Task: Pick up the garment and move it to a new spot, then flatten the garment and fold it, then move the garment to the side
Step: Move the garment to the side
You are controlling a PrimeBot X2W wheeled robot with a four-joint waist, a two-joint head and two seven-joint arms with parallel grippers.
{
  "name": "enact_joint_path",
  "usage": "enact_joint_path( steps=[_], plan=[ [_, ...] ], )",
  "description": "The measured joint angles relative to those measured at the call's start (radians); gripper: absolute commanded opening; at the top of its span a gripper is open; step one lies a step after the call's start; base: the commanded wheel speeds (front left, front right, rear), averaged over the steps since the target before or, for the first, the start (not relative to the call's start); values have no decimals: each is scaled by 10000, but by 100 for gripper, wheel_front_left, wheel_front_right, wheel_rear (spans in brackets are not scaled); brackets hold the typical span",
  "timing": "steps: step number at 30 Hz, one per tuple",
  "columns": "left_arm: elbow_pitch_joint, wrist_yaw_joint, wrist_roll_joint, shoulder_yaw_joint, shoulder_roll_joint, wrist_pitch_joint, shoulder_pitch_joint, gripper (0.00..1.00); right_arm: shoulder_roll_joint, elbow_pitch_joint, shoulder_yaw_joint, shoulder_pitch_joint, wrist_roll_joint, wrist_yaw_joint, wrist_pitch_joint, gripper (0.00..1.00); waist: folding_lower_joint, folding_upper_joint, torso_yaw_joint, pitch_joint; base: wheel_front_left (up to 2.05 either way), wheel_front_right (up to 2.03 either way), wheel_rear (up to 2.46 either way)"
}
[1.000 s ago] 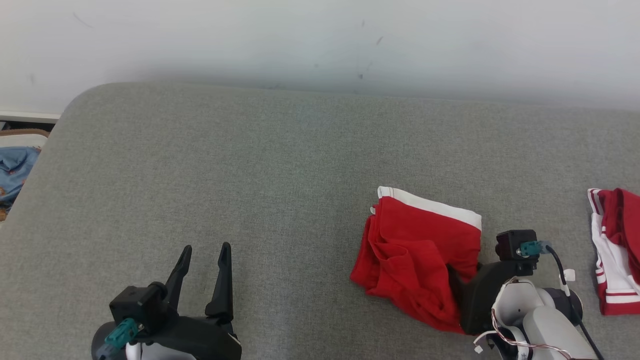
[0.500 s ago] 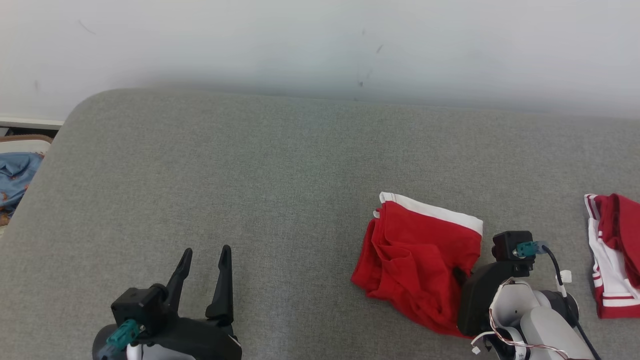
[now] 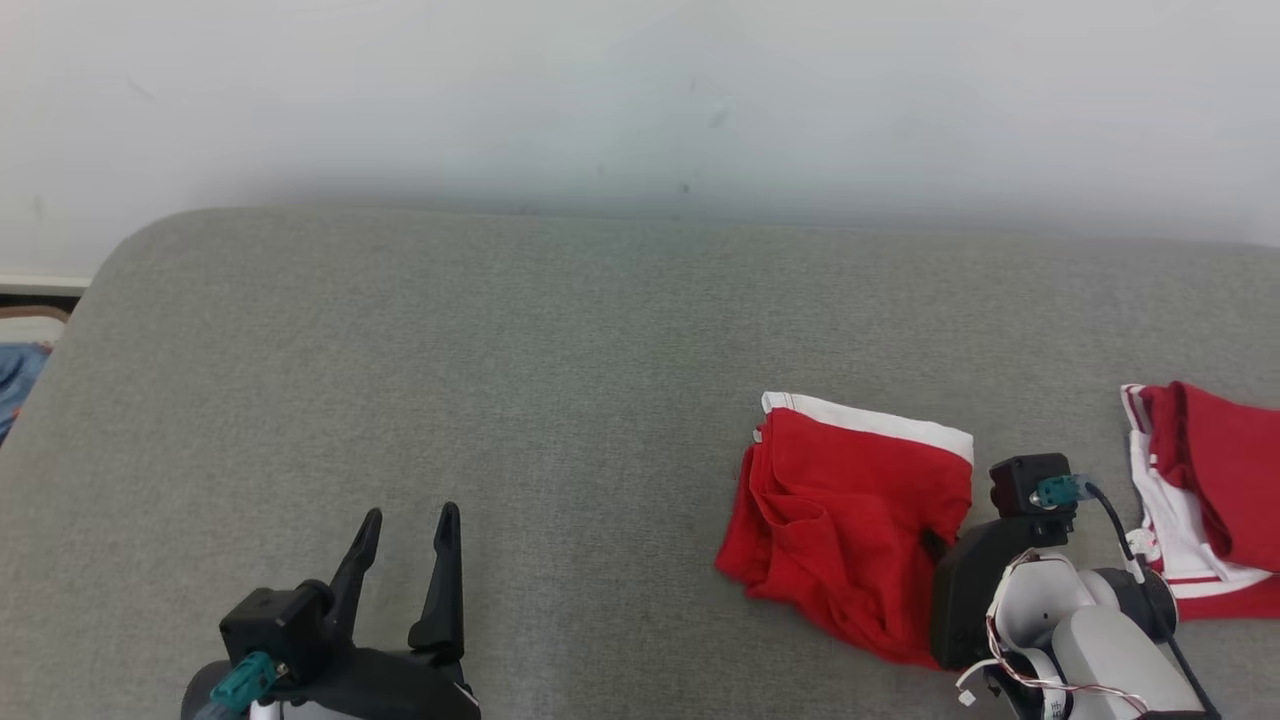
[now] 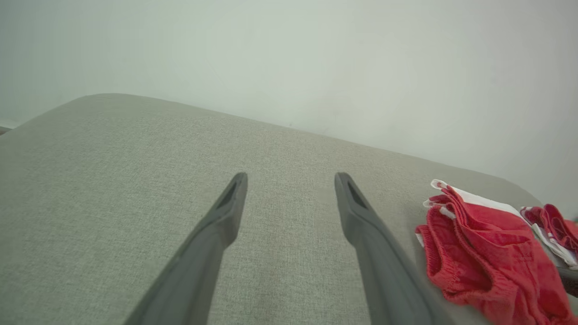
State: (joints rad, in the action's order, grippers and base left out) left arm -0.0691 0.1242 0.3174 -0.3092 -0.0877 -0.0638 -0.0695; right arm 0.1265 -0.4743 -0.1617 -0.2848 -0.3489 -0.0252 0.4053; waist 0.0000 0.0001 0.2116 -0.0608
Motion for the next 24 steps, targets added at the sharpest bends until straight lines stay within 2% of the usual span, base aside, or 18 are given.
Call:
enact_joint_path(
  steps=[7,14,20,24],
  plan=[
    [176,-21,-2,-188,0,2,31,100,71,242,-249,-132,178,6,86,0,0,0,-593,96,0,0,0],
    [332,-107,-2,-334,12,15,25,100,81,504,-525,-277,395,94,188,0,0,-1,-1460,77,0,0,0],
    [401,-107,-4,-441,61,17,-115,100,284,788,-757,-794,656,276,326,0,0,0,-2282,-42,0,0,0],
    [420,-109,-15,-545,84,17,-264,100,545,1003,-936,-1302,823,531,443,0,0,0,-2937,-181,0,0,0]
  ],
)
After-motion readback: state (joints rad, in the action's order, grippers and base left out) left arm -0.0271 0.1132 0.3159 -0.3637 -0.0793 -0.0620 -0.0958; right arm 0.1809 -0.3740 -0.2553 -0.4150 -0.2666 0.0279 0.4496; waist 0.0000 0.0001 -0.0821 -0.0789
